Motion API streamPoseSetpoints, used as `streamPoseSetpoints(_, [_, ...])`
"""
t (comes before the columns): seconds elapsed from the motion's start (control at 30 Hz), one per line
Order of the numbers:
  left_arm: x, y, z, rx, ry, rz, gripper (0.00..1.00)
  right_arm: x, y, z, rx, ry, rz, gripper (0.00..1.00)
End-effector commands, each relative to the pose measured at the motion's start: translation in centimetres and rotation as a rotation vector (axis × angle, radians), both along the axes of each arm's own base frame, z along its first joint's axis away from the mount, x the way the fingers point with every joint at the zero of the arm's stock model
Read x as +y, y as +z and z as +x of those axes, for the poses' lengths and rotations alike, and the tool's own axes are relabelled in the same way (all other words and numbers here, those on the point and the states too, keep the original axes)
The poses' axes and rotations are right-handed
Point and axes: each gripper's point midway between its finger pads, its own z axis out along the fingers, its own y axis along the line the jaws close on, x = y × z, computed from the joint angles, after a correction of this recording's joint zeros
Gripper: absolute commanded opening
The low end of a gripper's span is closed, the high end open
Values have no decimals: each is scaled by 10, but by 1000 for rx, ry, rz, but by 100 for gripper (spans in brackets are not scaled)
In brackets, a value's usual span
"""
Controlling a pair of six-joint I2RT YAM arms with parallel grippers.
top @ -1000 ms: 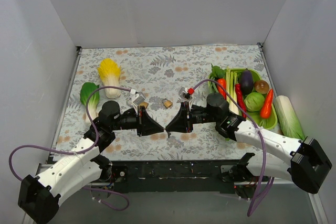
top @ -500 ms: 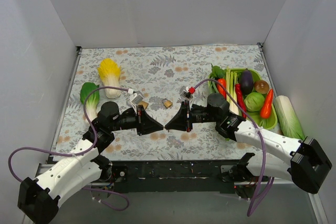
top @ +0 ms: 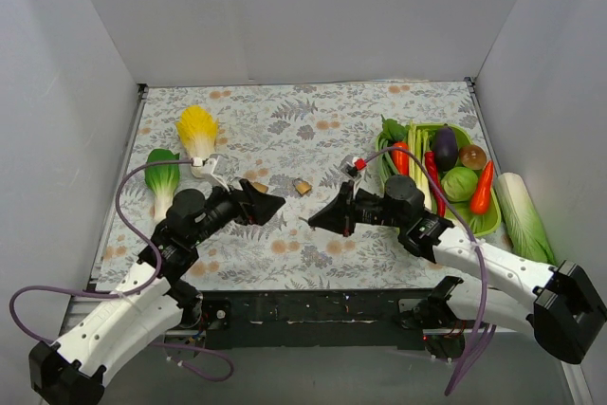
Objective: Unlock with the key
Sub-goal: Pick up the key from the center of the board, then pick up the lock from the center of the board.
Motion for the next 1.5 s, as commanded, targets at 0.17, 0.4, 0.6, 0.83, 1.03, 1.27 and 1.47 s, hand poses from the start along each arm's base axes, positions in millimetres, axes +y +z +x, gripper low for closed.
streamPoseSetpoints(0.17, [53, -29, 59, 226, 437, 75, 98, -23, 29, 17, -83, -101, 65, 1])
streamPoseSetpoints(0.4, [101, -90, 115, 519, 622, 109, 98, -31, 30, 22, -79, -130, 51, 1])
streamPoseSetpoints(0.6, [128, -125, 152, 586, 765, 336, 98, -39, 39, 20, -94, -169, 79, 1])
streamPoseSetpoints(0.83, [123, -127, 169, 622, 785, 339, 93, -43, 31, 22, -96, -191, 57, 1])
streamPoseSetpoints(1.03, [110, -148, 152, 681, 765, 348, 93, -40, 30, 22, -99, -177, 60, 1])
streamPoseSetpoints(1.27, [96, -168, 146, 725, 699, 379, 94, -37, 27, 21, -89, -158, 67, 1])
streamPoseSetpoints(1.47, [101, -180, 141, 738, 721, 395, 96, -37, 21, 21, -75, -158, 57, 1])
